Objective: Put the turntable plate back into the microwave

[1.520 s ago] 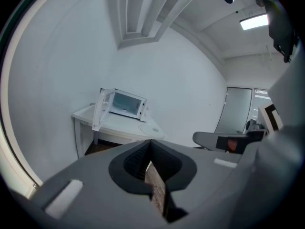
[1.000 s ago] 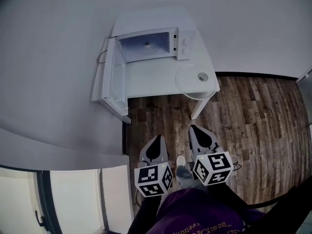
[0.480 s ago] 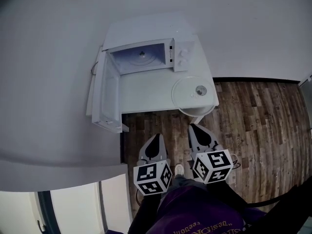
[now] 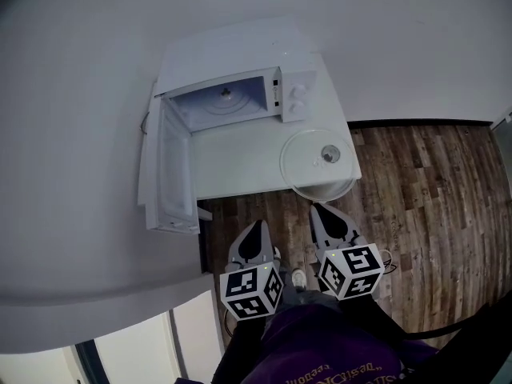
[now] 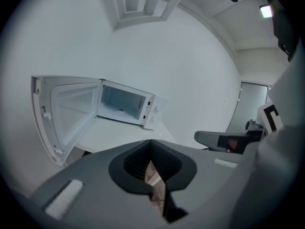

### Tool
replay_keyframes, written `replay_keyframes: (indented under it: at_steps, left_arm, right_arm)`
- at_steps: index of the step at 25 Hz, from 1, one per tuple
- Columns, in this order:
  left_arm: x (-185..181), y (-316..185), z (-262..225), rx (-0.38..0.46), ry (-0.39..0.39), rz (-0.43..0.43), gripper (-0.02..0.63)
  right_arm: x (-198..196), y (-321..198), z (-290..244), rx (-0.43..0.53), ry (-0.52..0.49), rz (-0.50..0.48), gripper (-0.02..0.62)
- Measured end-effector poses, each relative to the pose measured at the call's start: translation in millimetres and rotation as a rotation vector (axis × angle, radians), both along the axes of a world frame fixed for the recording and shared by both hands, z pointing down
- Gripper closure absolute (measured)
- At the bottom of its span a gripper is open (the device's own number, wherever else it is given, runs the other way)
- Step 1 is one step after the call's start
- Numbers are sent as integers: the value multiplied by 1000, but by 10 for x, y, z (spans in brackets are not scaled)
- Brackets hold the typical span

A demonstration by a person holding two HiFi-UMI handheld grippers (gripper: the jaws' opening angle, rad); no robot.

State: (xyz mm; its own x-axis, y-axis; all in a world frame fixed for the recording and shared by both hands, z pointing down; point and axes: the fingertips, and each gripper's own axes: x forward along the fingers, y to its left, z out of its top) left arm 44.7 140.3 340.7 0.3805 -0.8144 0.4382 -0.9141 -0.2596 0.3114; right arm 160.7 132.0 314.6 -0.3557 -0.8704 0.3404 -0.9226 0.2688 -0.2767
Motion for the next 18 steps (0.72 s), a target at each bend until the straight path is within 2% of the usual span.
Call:
replay_keyframes:
  at_steps: [4, 10, 14, 18]
  left_arm:
    - [65, -294, 49, -18, 7, 50, 601]
    - [325, -670, 167, -47, 23, 179, 601]
    - [473, -826, 261, -79, 61, 282, 601]
    - [642, -864, 470, -177, 137, 423, 601]
  right_arm:
    - [51, -230, 13, 3, -4, 37, 588]
    - [204, -555, 171, -26, 13, 133, 588]
    - [359, -654, 411, -97, 31, 215, 588]
    - [579, -628, 693, -202, 71, 325, 586]
